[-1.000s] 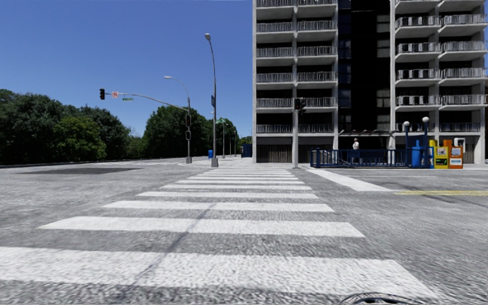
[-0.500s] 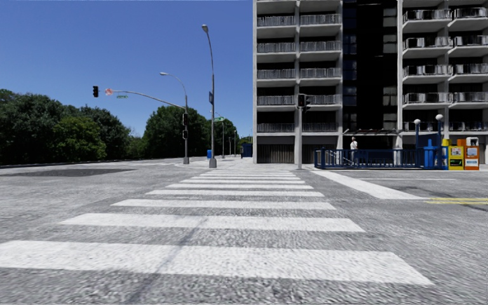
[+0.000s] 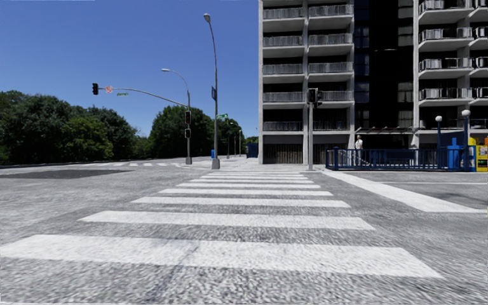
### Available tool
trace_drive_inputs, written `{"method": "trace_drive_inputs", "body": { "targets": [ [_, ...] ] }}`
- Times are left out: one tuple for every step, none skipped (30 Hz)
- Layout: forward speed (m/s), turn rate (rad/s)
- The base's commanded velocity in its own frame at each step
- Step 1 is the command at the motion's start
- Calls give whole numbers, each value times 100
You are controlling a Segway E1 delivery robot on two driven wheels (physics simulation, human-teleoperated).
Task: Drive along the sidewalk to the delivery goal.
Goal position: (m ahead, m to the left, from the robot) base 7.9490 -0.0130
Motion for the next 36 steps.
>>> {"method": "trace_drive_inputs", "body": {
  "targets": [
    [178,26],
    [178,27],
    [178,28],
    [178,33],
    [178,33],
    [178,35],
    [178,35],
    [178,35],
    [178,34],
    [178,34],
    [178,34],
    [178,34],
    [178,27],
    [178,21],
    [178,20],
    [178,20],
    [178,20],
    [178,20],
    [178,20],
    [178,18],
    [178,12],
    [178,6],
    [178,0],
    [178,0],
    [178,0],
    [178,0],
    [178,0],
    [178,0],
    [178,0],
    [178,0],
    [178,0],
    [178,0],
    [178,0],
    [178,0],
    [177,0],
    [177,0]
  ]
}}
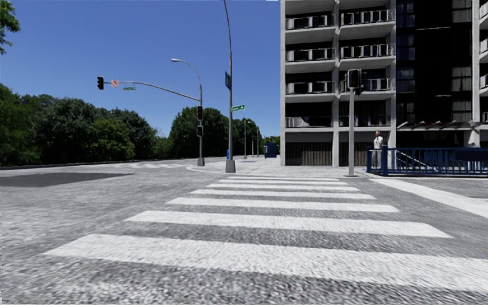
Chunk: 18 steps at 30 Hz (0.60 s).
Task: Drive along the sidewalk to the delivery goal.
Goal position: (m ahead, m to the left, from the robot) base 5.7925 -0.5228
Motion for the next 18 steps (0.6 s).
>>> {"method": "trace_drive_inputs", "body": {
  "targets": [
    [177,0],
    [177,0],
    [177,0],
    [177,0],
    [177,0],
    [177,0],
    [177,0],
    [177,0],
    [177,0],
    [177,0],
    [177,0],
    [177,0],
    [178,0],
    [178,0],
    [178,0],
    [178,0],
    [178,0],
    [178,0]
  ]
}}
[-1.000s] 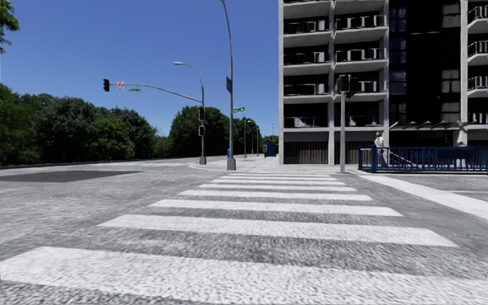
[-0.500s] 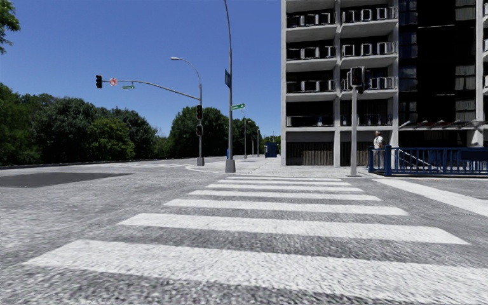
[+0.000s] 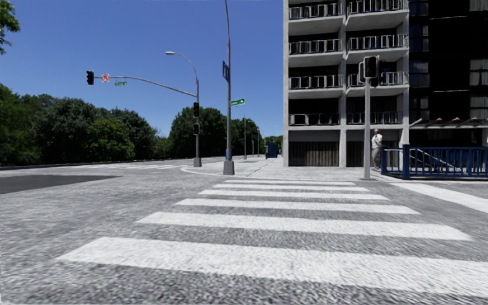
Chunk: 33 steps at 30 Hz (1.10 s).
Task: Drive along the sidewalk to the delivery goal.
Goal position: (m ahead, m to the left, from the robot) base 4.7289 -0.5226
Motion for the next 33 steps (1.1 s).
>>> {"method": "trace_drive_inputs", "body": {
  "targets": [
    [178,0],
    [178,0],
    [178,0],
    [178,0],
    [178,0],
    [178,0],
    [178,0],
    [178,0],
    [178,0],
    [178,0],
    [178,0],
    [178,-10],
    [178,-16],
    [178,-20],
    [178,-23],
    [177,-25],
    [177,-25],
    [177,-25],
    [177,-20],
    [177,0],
    [177,0],
    [177,0],
    [177,0],
    [177,0],
    [177,0],
    [177,0],
    [177,0],
    [177,0],
    [177,0],
    [177,0],
    [177,0],
    [177,0],
    [177,0]
  ]
}}
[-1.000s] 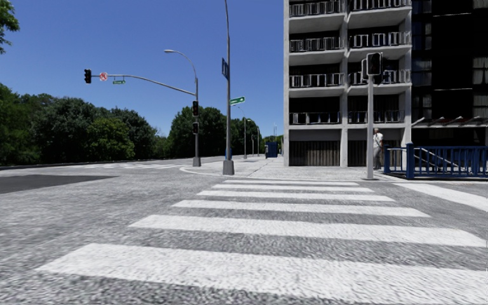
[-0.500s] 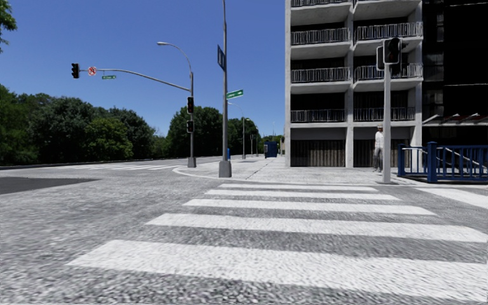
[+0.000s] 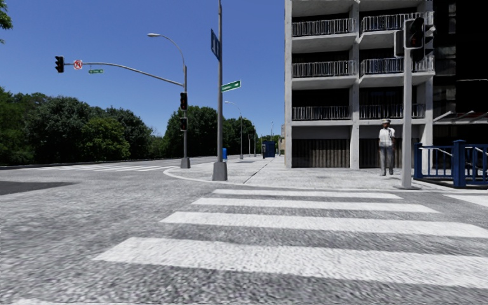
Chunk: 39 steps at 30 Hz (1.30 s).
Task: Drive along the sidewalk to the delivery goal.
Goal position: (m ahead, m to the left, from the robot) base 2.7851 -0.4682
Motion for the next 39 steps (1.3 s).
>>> {"method": "trace_drive_inputs", "body": {
  "targets": [
    [177,0],
    [177,0],
    [177,0],
    [177,0],
    [177,0],
    [177,0],
    [177,0],
    [178,0],
    [178,0],
    [178,0],
    [178,0],
    [178,0],
    [178,0],
    [178,0],
    [178,0],
    [178,0],
    [178,0],
    [178,0],
    [178,0],
    [178,0],
    [178,0],
    [178,0],
    [177,0],
    [177,0],
    [177,0],
    [177,-14],
    [177,-25],
    [177,-28],
    [177,-29],
    [177,-29],
    [177,-28],
    [176,-16],
    [176,-16],
    [174,-5],
    [170,0],
    [166,0],
    [164,0],
    [162,0],
    [162,0]
  ]
}}
